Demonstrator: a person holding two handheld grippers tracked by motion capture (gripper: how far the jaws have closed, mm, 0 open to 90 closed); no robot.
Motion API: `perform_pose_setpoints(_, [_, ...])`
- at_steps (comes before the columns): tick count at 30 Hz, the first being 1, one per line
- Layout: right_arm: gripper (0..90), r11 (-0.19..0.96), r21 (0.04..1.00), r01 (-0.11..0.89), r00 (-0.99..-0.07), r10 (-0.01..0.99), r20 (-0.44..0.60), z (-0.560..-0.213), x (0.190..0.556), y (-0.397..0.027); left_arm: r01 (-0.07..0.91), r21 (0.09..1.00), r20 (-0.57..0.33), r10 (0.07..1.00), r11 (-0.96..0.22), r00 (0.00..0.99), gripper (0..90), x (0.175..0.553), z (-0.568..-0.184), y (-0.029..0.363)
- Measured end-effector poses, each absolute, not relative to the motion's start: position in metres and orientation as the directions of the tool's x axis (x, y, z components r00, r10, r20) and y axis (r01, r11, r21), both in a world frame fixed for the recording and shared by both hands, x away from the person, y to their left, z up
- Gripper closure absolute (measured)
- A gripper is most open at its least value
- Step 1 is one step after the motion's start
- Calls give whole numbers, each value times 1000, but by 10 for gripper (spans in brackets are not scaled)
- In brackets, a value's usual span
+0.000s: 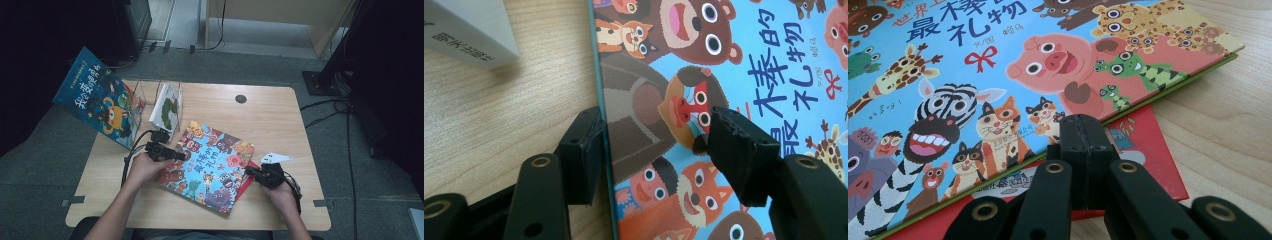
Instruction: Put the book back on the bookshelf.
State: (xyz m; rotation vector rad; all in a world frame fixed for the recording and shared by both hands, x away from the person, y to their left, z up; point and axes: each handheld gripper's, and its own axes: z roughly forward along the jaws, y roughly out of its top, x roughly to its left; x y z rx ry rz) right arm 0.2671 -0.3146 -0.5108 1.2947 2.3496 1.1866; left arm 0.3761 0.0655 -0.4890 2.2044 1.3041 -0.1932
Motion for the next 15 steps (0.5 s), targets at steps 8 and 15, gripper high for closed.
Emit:
perform_pose_setpoints(8, [900,269,734,623,-593,774,220,-512,269,-318,845,395,-392,765,-362,511,456,375,-479,67])
perform_pose_setpoints(15, [900,264,733,627,-594,771,230,-513,269,-319,834,417,-418,738,-362,529,475,371,-448,71])
